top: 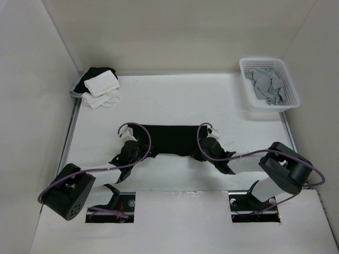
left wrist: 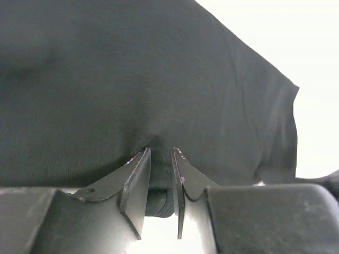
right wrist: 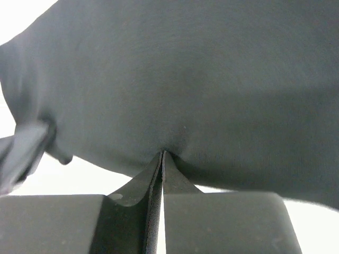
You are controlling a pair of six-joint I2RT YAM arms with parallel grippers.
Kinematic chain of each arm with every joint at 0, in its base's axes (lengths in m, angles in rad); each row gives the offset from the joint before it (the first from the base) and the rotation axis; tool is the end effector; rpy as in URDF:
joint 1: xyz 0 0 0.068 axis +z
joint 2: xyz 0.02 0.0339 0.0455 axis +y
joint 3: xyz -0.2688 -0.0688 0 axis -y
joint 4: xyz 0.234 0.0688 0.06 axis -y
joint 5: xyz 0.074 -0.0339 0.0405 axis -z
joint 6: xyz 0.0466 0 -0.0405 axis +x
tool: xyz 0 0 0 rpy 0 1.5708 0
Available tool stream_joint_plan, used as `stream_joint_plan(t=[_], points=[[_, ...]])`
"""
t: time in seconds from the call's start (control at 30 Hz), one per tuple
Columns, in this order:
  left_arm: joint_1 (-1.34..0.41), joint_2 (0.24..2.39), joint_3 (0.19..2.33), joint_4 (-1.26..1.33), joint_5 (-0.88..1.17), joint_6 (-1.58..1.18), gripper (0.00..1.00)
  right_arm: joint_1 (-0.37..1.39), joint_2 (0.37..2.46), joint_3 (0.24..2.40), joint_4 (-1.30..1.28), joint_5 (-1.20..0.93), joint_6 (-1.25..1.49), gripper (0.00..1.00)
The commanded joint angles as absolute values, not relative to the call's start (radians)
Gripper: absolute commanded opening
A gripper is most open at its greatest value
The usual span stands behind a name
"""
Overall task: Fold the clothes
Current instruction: Fold the tank top
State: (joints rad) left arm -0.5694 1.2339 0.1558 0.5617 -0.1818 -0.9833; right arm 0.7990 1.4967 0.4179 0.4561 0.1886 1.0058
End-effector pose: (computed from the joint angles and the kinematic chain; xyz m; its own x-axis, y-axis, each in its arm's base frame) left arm 0.1721 -0.1001 0.1302 -0.5616 -0.6125 -0.5563 -0.1256 0.7277 -0.6743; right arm 0.1882 0.1808 0.1338 -0.7226 0.4470 -0.5273 0.0235 0.7782 0.6275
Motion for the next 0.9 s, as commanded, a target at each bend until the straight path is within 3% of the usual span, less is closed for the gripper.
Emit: stream_joint_plan(t=[0.0,0.17,0.47,0.67,0.87], points=[[-0.486,1.166,0.12,0.546,-0.134,-0.925,0.21,0.884,1.514,0.396,0.509,0.224,1.12,0.06],[-0.418,1.05,0.146,0.462,-0.078,-0.894,0.21,0.892,1.378,0.385,0.437,0.268,1.102,0.24],[-0.426,0.862,0.189,0.356,-0.084,-0.871,0.25,0.612,1.026,0.327,0.195,0.25,0.928,0.51],[-0.423,0.891,0.221,0.391,-0.066,-0.865,0.26,0.55,1.015,0.324,0.041,0.216,0.928,0.63],[-0.412,0.885,0.241,0.407,-0.04,-0.858,0.26,0.545,1.121,0.34,0.101,0.114,0.931,0.65]])
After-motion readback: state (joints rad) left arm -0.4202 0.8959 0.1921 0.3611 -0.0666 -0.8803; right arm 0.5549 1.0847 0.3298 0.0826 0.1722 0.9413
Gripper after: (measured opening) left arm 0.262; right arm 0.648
